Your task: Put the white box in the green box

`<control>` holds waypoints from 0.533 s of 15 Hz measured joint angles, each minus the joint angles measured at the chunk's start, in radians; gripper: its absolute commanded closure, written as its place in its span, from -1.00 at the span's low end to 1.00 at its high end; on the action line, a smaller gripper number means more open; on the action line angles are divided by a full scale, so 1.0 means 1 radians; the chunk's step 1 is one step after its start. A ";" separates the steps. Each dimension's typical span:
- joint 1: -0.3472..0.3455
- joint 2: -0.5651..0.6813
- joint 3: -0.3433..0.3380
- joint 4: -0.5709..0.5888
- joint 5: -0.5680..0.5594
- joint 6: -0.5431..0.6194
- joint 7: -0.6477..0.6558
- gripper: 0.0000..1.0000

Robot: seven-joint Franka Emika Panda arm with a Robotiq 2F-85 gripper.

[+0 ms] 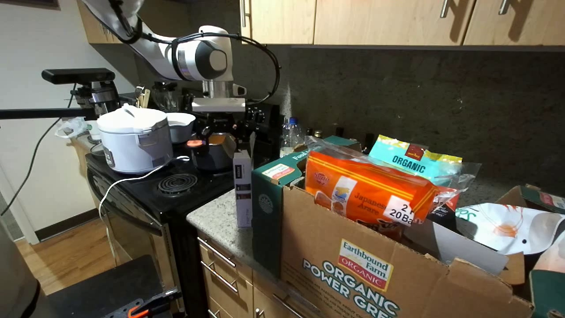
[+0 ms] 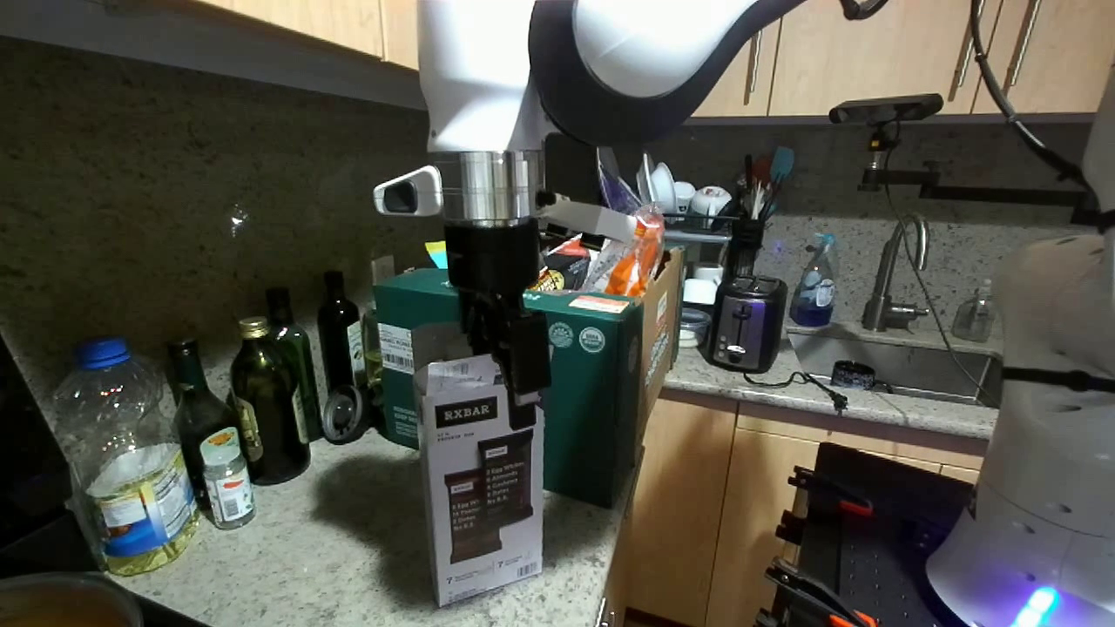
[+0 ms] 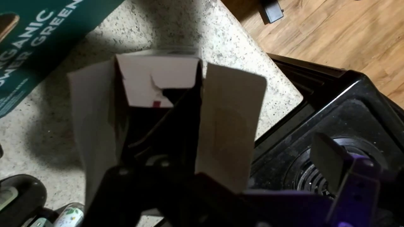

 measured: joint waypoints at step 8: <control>-0.004 0.031 0.000 0.013 -0.012 0.001 0.000 0.64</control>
